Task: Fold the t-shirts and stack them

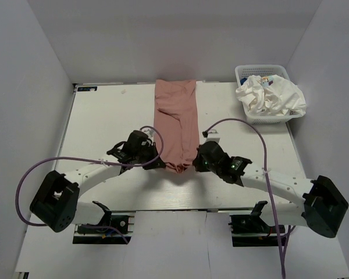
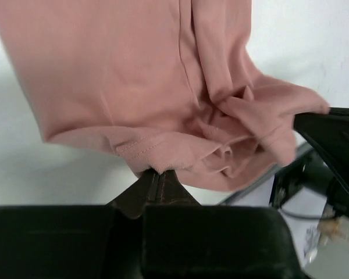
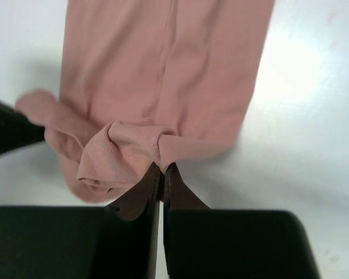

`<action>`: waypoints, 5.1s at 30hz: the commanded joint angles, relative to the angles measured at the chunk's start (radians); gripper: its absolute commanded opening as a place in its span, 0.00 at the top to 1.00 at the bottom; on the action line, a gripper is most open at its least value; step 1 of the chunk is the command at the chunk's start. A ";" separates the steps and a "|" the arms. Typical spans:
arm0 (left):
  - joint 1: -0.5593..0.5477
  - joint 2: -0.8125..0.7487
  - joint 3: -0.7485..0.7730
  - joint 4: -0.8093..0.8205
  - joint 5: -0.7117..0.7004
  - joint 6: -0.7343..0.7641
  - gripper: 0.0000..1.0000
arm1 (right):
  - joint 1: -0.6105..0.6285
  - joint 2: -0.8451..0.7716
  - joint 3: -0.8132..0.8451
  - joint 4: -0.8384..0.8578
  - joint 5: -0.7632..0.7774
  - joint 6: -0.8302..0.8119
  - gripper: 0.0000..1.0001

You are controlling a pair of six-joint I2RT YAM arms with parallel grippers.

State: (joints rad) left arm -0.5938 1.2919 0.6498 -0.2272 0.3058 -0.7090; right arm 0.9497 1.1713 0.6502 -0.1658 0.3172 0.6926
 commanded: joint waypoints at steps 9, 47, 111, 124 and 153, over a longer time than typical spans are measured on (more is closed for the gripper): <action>0.065 0.164 0.342 -0.040 -0.381 0.003 1.00 | -0.141 0.310 0.406 0.025 0.218 -0.103 1.00; 0.236 0.417 0.534 0.119 -0.155 0.215 0.00 | -0.390 0.698 0.760 0.061 -0.292 -0.324 0.10; 0.232 0.497 0.238 0.138 -0.083 0.111 1.00 | -0.459 0.630 0.207 0.321 -0.471 -0.021 0.81; 0.201 0.227 0.042 0.232 -0.002 0.140 1.00 | -0.419 0.375 0.010 0.407 -0.498 -0.154 1.00; 0.218 0.128 0.491 0.078 -0.316 0.161 1.00 | -0.430 0.356 0.581 0.074 -0.401 -0.180 1.00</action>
State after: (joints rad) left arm -0.3927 1.3815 1.0687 -0.1390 0.0357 -0.5686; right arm 0.5488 1.4876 1.1450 -0.0669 -0.0586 0.5354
